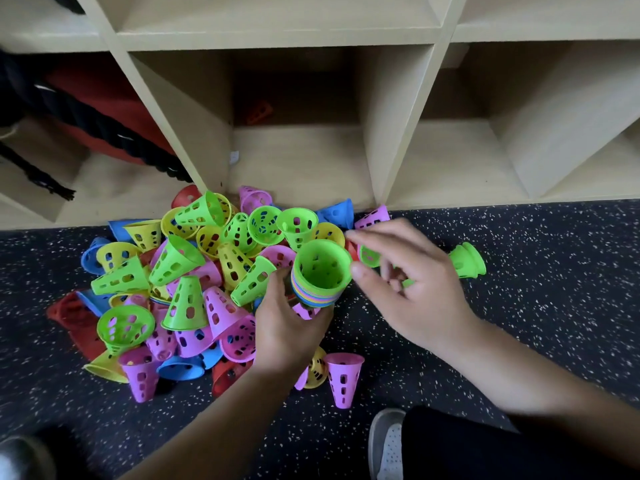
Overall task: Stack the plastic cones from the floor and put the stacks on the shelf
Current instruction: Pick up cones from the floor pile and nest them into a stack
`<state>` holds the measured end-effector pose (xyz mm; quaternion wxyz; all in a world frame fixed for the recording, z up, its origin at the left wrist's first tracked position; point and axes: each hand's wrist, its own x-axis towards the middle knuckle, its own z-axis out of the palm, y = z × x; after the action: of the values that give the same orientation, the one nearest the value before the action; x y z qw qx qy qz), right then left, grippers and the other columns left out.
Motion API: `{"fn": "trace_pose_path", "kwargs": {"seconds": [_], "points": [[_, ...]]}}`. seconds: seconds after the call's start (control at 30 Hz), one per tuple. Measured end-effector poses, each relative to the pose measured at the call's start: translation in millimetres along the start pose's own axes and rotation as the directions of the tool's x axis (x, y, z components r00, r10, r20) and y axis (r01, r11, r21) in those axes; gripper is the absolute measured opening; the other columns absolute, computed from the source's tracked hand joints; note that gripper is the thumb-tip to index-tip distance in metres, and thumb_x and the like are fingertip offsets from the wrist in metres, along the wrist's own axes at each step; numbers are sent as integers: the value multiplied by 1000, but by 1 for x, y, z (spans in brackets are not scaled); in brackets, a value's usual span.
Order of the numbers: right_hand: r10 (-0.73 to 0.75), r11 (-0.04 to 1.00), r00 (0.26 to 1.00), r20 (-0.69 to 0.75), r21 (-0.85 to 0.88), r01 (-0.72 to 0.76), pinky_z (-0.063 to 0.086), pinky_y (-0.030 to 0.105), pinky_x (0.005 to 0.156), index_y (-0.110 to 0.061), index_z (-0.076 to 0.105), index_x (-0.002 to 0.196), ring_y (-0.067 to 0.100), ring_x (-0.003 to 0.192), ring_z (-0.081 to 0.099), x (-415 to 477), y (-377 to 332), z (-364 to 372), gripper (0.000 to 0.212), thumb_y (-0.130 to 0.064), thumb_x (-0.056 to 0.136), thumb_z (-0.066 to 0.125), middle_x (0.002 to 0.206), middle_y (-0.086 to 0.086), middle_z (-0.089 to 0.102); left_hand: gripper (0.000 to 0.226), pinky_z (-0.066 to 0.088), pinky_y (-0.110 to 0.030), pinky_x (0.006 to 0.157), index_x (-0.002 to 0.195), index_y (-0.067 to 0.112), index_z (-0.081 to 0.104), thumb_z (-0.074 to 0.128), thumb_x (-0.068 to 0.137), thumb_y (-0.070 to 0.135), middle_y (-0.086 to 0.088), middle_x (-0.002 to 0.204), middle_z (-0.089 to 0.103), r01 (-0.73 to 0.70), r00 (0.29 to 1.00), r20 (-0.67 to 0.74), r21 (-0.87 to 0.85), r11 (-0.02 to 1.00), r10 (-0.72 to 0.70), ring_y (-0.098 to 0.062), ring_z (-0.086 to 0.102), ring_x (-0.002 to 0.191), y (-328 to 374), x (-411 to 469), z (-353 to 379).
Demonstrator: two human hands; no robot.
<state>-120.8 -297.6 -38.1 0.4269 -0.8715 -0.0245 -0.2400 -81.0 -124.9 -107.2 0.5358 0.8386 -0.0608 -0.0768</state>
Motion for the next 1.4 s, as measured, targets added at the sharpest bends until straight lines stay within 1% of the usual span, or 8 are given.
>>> {"fn": "trace_pose_path", "kwargs": {"seconds": [0.1, 0.23, 0.37, 0.5, 0.67, 0.87, 1.1, 1.4], "points": [[221, 975, 968, -116, 51, -217, 36, 13, 58, -11, 72, 104, 15, 60, 50, -9, 19, 5, 14, -9, 91, 66, 94, -8, 62, 61, 46, -3, 70, 118, 26, 49, 88, 71, 20, 23, 102, 63, 19, 999, -45, 16, 1000, -18, 15, 61, 89, -5, 8, -11], [474, 880, 853, 217, -154, -450, 47, 24, 66, -26, 72, 94, 6, 67, 58, -35, 54, 20, 10, -25, 84, 73, 92, -13, 65, 59, 46, -2, 70, 117, 22, 51, 88, 71, 17, 28, 99, 58, 17, 994, -106, 28, 999, -14, 26, 54, 86, -10, 15, -24], [521, 853, 641, 563, -308, -422, 49, 24, 68, -38, 73, 102, 1, 80, 61, -77, 65, 35, 41, -67, 74, 70, 91, -14, 59, 61, 44, -1, 67, 119, 21, 52, 89, 70, 20, 28, 99, 59, 8, 993, -116, 54, 998, -1, 25, 54, 89, -15, 15, -28], [496, 868, 571, 655, -361, -340, 37, 17, 56, -43, 73, 100, 4, 70, 60, -92, 66, 43, 19, -51, 83, 69, 72, -15, 57, 62, 44, -1, 70, 116, 31, 48, 89, 70, 22, 28, 104, 60, 20, 996, -85, 40, 999, -16, 21, 56, 94, -16, 13, -25], [516, 841, 691, 506, -145, -522, 30, 23, 41, -35, 78, 92, 2, 41, 45, -75, 53, 18, 10, -37, 91, 68, 65, -23, 68, 62, 44, -2, 69, 113, 31, 48, 89, 70, 20, 26, 102, 61, 22, 998, -68, 40, 999, -20, 20, 58, 90, -17, 12, -20], [478, 872, 878, -20, 130, -471, 38, 9, 53, -33, 74, 93, -2, 56, 54, -26, 14, -21, 16, -20, 84, 75, 84, -20, 74, 58, 41, 2, 68, 111, 30, 48, 88, 71, 17, 26, 97, 62, 28, 999, -28, 36, 999, -27, 21, 58, 86, -16, 10, -11], [318, 929, 947, 36, 187, -319, 37, 6, 58, -25, 75, 99, 4, 61, 51, -2, 1, -15, 19, -20, 80, 76, 82, -18, 69, 58, 42, 0, 72, 114, 34, 48, 87, 72, 24, 24, 102, 65, 0, 999, 39, 44, 999, -2, 16, 60, 92, -9, 6, 7], [698, 701, 672, -248, 43, -712, 40, 14, 53, -23, 70, 117, 6, 55, 52, -54, 82, -20, 34, -32, 85, 75, 77, -6, 67, 59, 38, 4, 65, 111, 31, 46, 87, 71, 15, 24, 99, 61, -22, 997, 81, 45, 999, 18, 25, 55, 86, 2, 15, 24]]}}
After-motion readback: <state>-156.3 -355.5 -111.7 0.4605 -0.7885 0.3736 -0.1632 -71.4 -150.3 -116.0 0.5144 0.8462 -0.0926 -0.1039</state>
